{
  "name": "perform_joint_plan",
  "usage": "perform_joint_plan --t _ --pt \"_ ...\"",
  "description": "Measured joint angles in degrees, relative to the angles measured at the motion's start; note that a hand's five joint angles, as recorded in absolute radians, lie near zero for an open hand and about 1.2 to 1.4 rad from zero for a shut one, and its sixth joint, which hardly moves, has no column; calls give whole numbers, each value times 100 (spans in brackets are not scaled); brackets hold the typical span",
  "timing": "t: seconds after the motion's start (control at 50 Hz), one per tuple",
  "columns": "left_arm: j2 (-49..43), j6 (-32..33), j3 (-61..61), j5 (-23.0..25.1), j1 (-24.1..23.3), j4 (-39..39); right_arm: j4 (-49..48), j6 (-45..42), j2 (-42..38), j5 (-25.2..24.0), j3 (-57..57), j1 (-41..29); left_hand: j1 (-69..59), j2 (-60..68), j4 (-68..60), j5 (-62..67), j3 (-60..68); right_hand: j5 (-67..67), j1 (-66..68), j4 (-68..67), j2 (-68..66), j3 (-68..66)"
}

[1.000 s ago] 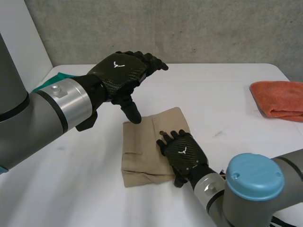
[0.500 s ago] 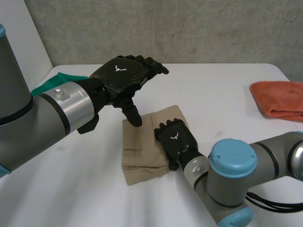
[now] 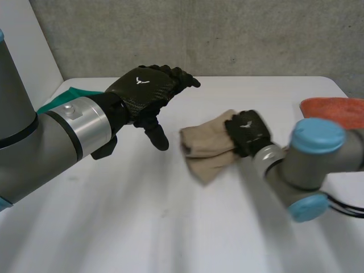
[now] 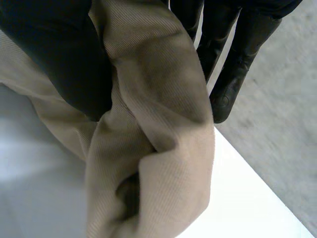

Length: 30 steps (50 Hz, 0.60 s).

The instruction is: Fold the laundry.

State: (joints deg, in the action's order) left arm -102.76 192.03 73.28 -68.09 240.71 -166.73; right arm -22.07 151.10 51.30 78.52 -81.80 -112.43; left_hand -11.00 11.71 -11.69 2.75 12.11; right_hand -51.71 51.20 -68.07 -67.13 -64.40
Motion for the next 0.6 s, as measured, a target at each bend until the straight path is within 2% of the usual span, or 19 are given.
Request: perform_joint_plan --t 0.08,0.14,0.22,0.24,0.28,0.3,0.44,0.48,0.5,0.54,0.6 --pt "-3 -15 -2 -2 2 0 241 -450 75 -657 27 735 0 0 0 0 -1 0 0 -1 0 0" --pt "-13 -42 2 -2 1 0 356 -1036 98 -1420 165 1383 0 0 0 0 -1 0 0 -1 0 0" --pt "-21 -55 6 -3 -2 0 380 -1341 64 -1882 389 1700 0 0 0 0 -1 0 0 -1 0 0" --pt "-26 -60 8 -2 -3 0 374 -1423 3 -2158 677 1864 0 0 0 0 -1 0 17 -1 0 0" --pt "-27 -61 9 -2 -4 0 373 -1428 -13 -2211 748 1893 0 0 0 0 -1 0 17 -1 0 0" --pt "-29 -67 10 -2 -5 0 357 -1303 -120 -2406 1232 2005 0 0 0 0 -1 0 45 -2 0 0" --pt "-27 -99 12 -2 -6 -1 229 -449 -414 -2508 2587 2143 0 0 0 0 -1 -15 105 -2 0 0" --pt "-23 -111 11 -2 -6 0 112 -100 -525 -2490 2985 2198 0 0 0 0 -1 -77 105 -30 0 -21" --pt "-21 -119 9 -2 -7 0 -95 399 -681 -2454 3516 2296 0 0 0 0 -1 -78 105 -36 0 -21" --pt "-21 -123 9 -2 -7 0 -168 568 -742 -2447 3685 2335 0 0 0 0 -1 -103 105 -36 0 -21" --pt "-17 -143 5 -2 -5 -2 -472 1262 -1060 -2426 4353 2566 0 0 0 0 -1 -174 105 -36 0 -21"
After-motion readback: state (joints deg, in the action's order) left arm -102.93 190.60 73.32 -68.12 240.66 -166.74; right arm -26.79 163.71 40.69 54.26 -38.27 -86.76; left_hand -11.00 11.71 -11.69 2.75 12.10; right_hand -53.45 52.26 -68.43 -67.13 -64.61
